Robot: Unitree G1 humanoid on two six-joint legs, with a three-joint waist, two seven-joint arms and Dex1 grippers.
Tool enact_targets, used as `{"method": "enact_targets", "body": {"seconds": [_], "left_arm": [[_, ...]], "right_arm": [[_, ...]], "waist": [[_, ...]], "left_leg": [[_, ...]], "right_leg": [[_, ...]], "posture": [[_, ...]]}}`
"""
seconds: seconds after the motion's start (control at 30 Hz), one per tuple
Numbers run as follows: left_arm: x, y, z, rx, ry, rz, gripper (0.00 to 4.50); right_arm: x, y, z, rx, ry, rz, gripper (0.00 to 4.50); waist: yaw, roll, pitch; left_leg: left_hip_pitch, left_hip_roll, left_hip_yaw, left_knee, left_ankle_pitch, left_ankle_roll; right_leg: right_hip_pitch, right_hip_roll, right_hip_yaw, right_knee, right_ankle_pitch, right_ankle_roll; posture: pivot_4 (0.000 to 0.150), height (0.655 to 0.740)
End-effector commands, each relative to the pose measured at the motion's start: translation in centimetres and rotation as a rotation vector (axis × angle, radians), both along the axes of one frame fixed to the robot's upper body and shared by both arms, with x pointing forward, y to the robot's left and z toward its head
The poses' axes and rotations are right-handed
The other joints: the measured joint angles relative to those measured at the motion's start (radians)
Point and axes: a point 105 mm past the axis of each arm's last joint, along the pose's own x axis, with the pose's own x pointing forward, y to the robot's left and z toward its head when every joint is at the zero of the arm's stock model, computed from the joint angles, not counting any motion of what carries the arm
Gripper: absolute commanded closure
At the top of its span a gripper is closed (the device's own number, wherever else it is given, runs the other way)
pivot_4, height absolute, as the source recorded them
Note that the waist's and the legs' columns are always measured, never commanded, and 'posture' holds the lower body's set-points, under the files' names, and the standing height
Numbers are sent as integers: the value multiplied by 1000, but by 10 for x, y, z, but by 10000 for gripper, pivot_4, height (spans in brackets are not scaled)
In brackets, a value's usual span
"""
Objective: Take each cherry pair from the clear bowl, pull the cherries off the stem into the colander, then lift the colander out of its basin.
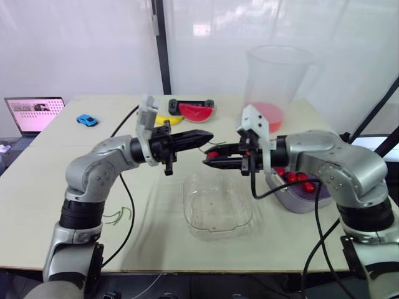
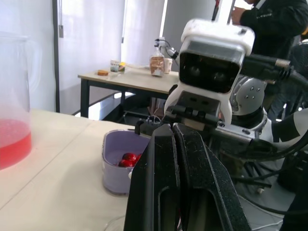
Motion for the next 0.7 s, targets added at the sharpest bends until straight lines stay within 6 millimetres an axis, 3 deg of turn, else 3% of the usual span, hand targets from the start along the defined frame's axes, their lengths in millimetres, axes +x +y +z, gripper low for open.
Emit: {"method": "enact_targets", "body": {"seconds": [0.03, 0.23, 0.3, 0.37, 0.43, 0.47, 0.53, 0.6, 0.7], "left_arm": [[-5, 1, 10, -12, -57, -4, 45000], [-4, 4, 10, -11, -59, 7, 45000], [-4, 6, 9, -10, -57, 12, 45000], [-3, 8, 7, -9, -52, 24, 45000], [-3, 10, 6, -10, -51, 32, 45000], [-4, 10, 6, -10, -52, 33, 45000], [-3, 11, 4, -9, -49, 42, 45000], [-3, 12, 2, -9, -46, 47, 45000], [-2, 13, 0, -8, -44, 51, 45000]], "right_arm": [[-4, -7, -3, -51, -14, -1, 33343], [2, -32, 10, -44, -21, -87, 33343], [10, -57, 14, -69, -40, -186, 33343], [26, -108, 18, -166, -82, -391, 33343], [33, -145, 18, -253, -101, -528, 33343], [34, -152, 17, -272, -103, -549, 33343], [33, -185, 2, -374, -71, -634, 33343], [31, -203, -9, -405, -36, -674, 33343], [30, -208, -22, -391, 4, -674, 33343]], "waist": [[0, 0, 0], [-1, 0, 0], [4, 0, 0], [9, 0, 0], [10, 0, 0], [6, 0, 0], [1, 0, 0], [-4, 0, 0], [-6, 1, 0]], "left_leg": [[0, 0, 0, 0, 0, 0], [0, 0, 0, 0, 0, 0], [0, 0, 0, 0, 0, 0], [-1, 0, 0, 0, 0, 0], [-2, -1, 1, 1, 0, 1], [-2, -1, 1, 1, -1, 1], [-2, 0, 2, 0, -1, 1], [-2, 1, 2, -1, -1, 2], [-1, 1, 3, -2, -1, 1]], "right_leg": [[0, 0, 0, 0, 0, 0], [0, 0, 0, 0, 0, 0], [0, 0, 0, 0, 0, 0], [0, 0, 0, -1, 0, 0], [1, -1, -1, -4, 0, 0], [2, 0, -1, -5, 0, 0], [1, 0, 0, -6, 0, 0], [0, 1, 0, -6, 0, 0], [0, 1, 1, -5, 0, 0]], "posture": [[1500, 7400], [1500, 7400], [1500, 7400], [1500, 7400], [1500, 7400], [1500, 7400], [1500, 7400], [1500, 7400], [1500, 7400]]}}
